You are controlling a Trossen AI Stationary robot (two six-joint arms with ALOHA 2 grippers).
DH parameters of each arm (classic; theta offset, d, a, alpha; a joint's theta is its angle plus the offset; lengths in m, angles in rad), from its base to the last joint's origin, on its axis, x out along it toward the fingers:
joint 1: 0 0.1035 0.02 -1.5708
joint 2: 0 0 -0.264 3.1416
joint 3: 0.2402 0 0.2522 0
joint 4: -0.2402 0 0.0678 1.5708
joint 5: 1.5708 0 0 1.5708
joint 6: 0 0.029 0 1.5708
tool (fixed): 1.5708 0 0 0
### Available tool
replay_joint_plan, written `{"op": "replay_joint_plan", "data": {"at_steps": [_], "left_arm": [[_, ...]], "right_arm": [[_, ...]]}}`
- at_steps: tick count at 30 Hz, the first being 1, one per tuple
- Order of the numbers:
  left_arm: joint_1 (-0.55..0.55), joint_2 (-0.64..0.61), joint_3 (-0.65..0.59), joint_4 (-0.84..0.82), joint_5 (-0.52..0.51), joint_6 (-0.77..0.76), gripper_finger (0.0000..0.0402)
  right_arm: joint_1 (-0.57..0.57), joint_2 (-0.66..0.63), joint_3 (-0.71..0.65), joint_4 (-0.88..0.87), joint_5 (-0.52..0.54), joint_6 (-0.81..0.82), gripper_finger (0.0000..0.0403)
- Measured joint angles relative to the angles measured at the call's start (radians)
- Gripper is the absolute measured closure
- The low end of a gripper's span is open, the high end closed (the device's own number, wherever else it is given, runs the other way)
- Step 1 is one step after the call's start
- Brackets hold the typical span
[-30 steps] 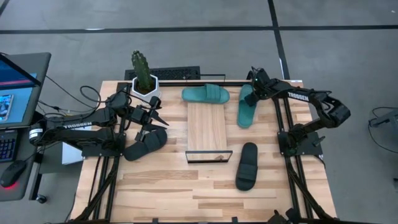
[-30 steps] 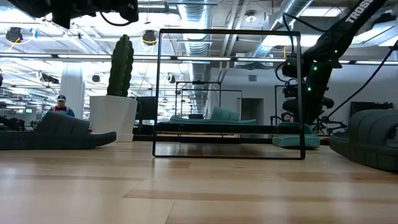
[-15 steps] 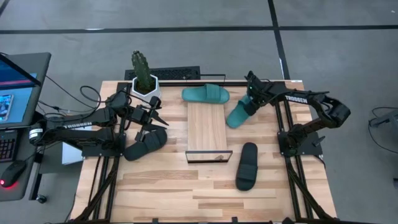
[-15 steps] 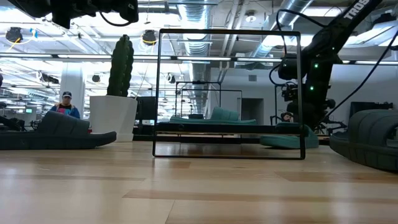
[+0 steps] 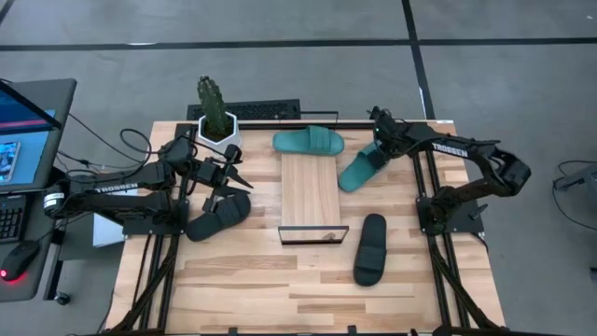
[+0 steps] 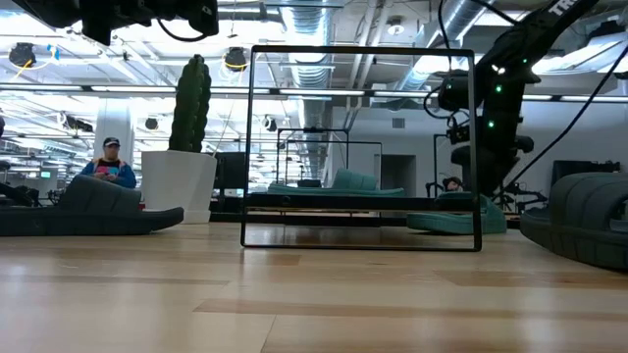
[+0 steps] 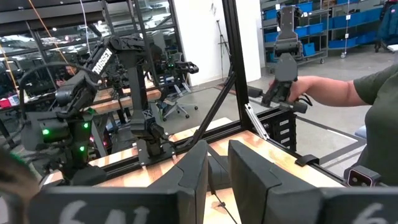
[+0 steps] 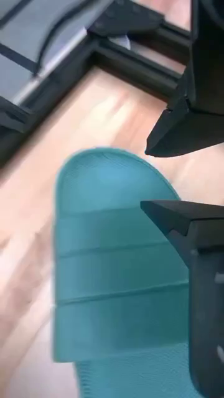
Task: Pick and place slides into the shelf
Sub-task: Put the green slide on the shelf
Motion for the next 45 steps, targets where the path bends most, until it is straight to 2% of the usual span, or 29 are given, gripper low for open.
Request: {"op": "replay_joint_plan", "data": {"at_steps": [9,15,20,34,45], "left_arm": [[0.000,0.000,0.000,0.000,0.000,0.000,0.0346],[0.000,0.000,0.000,0.000,0.000,0.000,0.0346],[0.000,0.000,0.000,0.000,0.000,0.000,0.0346],[0.000,0.000,0.000,0.000,0.000,0.000,0.0346],[0.000,0.000,0.000,0.000,0.000,0.000,0.0346]], "right_arm": [[-0.128,0.025,0.017,0.011,-0.019,-0.055,0.0290],[-0.217,0.073,0.017,0.064,-0.152,-0.104,0.0288],[-0.235,0.097,0.030,0.081,-0.247,-0.133,0.0279],[-0.246,0.111,0.063,0.089,-0.239,-0.127,0.0232],[-0.246,0.111,0.063,0.088,-0.238,-0.142,0.0248]]}}
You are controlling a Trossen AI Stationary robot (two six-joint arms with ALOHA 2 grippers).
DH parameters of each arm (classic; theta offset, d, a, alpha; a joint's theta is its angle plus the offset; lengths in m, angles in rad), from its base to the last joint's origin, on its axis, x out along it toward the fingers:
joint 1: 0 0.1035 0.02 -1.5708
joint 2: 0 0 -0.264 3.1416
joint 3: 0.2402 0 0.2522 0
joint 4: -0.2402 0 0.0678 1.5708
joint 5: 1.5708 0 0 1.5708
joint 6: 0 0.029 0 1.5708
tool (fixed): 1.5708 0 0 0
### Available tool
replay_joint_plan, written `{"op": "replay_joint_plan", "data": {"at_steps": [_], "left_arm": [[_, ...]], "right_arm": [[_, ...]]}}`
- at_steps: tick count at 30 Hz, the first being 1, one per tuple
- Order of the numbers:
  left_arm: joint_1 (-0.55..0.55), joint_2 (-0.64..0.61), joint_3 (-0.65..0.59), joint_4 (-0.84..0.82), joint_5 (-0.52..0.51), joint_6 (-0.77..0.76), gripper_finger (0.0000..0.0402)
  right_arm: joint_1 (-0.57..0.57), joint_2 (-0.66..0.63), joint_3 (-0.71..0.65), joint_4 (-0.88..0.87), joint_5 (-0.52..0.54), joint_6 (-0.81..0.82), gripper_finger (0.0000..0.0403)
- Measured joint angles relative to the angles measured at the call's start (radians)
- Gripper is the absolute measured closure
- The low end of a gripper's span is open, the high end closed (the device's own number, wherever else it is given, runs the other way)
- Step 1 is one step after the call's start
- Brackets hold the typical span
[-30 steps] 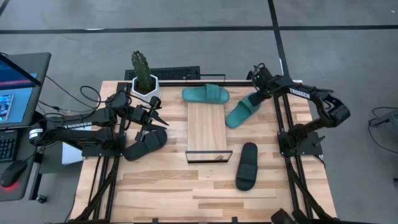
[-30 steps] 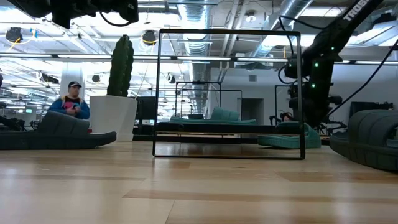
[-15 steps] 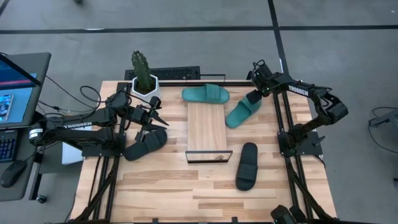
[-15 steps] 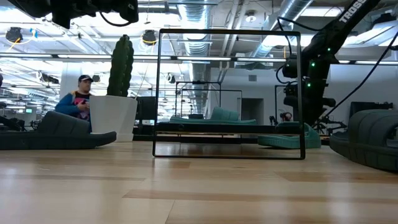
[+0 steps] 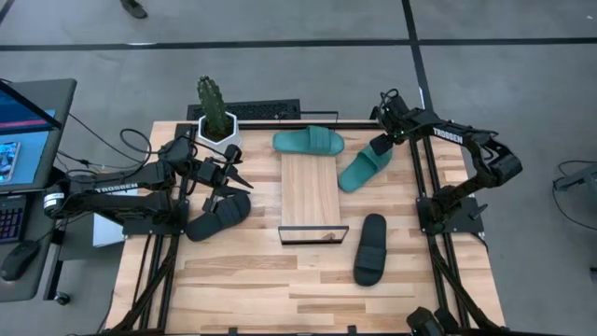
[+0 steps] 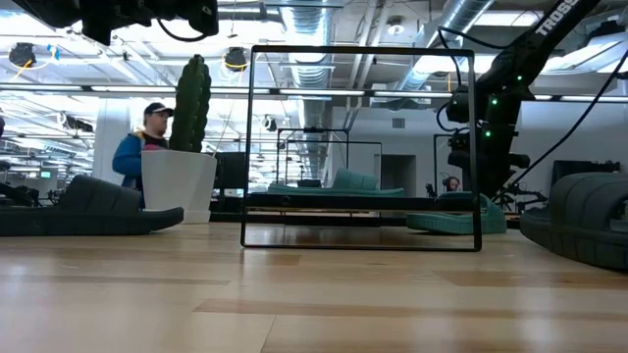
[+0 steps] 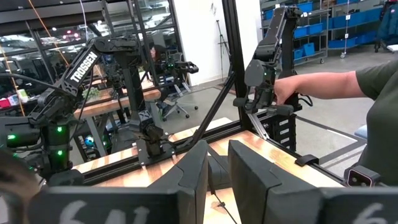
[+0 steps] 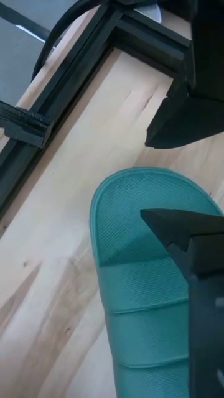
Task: Pick and place slides into the shelf
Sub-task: Put the green slide on the shelf
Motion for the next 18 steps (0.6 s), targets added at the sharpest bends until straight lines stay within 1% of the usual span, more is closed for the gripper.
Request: {"op": "replay_joint_plan", "data": {"at_steps": [11,18], "left_arm": [[0.000,0.000,0.000,0.000,0.000,-0.017,0.0346],[0.000,0.000,0.000,0.000,0.000,-0.034,0.0346]], "right_arm": [[0.001,0.003,0.000,-0.007,-0.002,-0.021,0.0245],[0.039,0.051,0.009,-0.001,0.019,-0.046,0.0250]]}}
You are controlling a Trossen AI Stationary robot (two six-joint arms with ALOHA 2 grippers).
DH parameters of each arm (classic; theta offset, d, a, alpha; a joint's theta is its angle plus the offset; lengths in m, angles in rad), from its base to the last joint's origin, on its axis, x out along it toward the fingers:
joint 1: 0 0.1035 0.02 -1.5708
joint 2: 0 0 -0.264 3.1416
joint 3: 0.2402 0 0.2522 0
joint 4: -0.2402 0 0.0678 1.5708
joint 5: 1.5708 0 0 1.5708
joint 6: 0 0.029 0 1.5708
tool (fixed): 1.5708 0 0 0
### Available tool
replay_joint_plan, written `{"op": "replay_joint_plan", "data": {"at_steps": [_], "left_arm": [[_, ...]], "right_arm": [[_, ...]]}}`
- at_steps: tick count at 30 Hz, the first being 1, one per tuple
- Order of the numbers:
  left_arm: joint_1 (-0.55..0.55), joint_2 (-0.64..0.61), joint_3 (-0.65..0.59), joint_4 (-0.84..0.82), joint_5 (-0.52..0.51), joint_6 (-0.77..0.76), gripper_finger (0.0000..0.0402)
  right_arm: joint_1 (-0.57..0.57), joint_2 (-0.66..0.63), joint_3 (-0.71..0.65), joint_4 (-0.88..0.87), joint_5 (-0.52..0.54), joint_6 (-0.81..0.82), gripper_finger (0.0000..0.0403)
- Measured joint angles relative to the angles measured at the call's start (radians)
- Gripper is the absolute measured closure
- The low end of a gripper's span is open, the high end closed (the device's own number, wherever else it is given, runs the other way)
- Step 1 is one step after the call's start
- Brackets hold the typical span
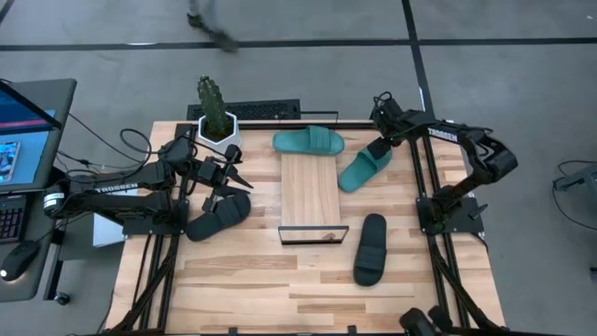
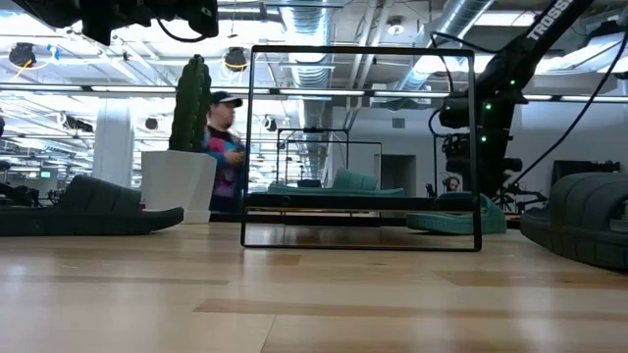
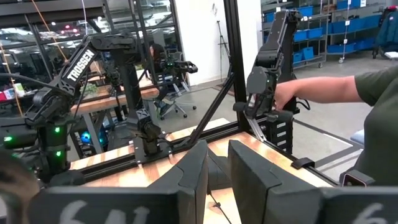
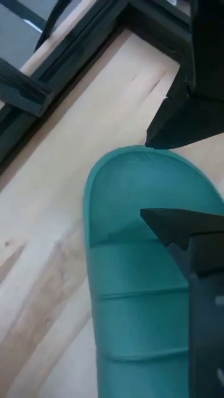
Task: Pick and place slides into the shelf
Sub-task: Put the green slide on the shelf
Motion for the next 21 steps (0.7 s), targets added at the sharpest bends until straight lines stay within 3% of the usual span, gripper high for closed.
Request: {"op": "replay_joint_plan", "data": {"at_steps": [21], "left_arm": [[0.000,0.000,0.000,0.000,0.007,0.000,0.0346]], "right_arm": [[-0.004,0.233,0.189,-0.141,0.087,0.017,0.0250]]}}
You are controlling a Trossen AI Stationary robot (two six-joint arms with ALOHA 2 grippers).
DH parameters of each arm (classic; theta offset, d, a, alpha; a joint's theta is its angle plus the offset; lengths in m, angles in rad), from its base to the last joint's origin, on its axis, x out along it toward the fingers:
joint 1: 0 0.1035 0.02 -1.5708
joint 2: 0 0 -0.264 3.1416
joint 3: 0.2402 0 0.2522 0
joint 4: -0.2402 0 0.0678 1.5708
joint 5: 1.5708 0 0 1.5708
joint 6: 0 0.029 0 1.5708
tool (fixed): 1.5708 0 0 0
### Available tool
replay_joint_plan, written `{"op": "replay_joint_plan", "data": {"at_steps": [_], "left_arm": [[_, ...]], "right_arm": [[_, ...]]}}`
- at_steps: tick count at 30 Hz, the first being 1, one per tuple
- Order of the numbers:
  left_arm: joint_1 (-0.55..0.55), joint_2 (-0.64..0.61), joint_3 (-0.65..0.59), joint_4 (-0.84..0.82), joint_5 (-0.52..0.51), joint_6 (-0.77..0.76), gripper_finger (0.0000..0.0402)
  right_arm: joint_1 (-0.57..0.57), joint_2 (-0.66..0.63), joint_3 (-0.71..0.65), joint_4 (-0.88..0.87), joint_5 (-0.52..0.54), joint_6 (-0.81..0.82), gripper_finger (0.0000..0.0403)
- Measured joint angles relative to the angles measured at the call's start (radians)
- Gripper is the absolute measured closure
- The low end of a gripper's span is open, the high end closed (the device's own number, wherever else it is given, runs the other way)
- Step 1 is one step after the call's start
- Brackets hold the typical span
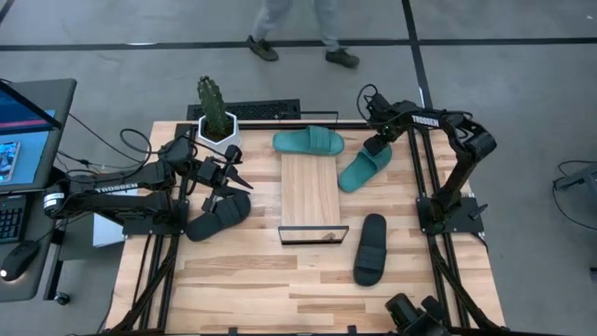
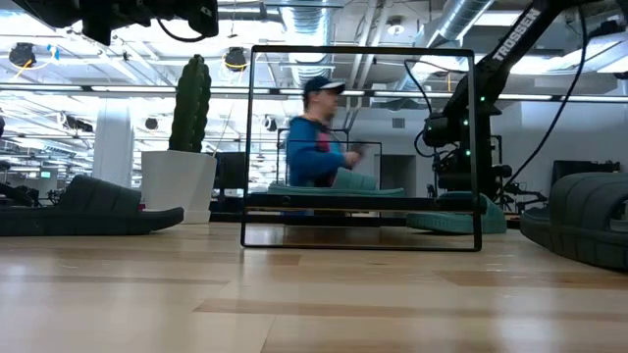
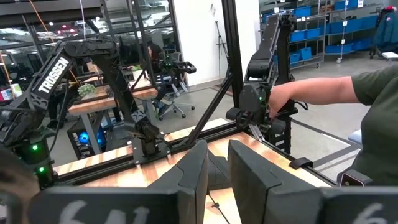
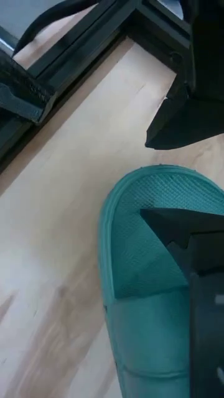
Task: Pick and place slides into the shelf
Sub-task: Put the green slide on the shelf
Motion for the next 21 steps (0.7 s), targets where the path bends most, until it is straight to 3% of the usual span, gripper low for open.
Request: {"op": "replay_joint_plan", "data": {"at_steps": [14,17,21], "left_arm": [[0.000,0.000,0.000,0.000,0.000,0.000,0.0346],[0.000,0.000,0.000,0.000,0.000,0.000,0.0346],[0.000,0.000,0.000,0.000,0.000,0.000,0.0346]], "right_arm": [[-0.048,0.101,0.028,-0.008,-0.011,-0.034,0.0243],[-0.055,0.102,0.027,-0.007,-0.010,-0.041,0.0267],[-0.065,0.107,0.041,-0.016,-0.005,-0.041,0.0337]]}}
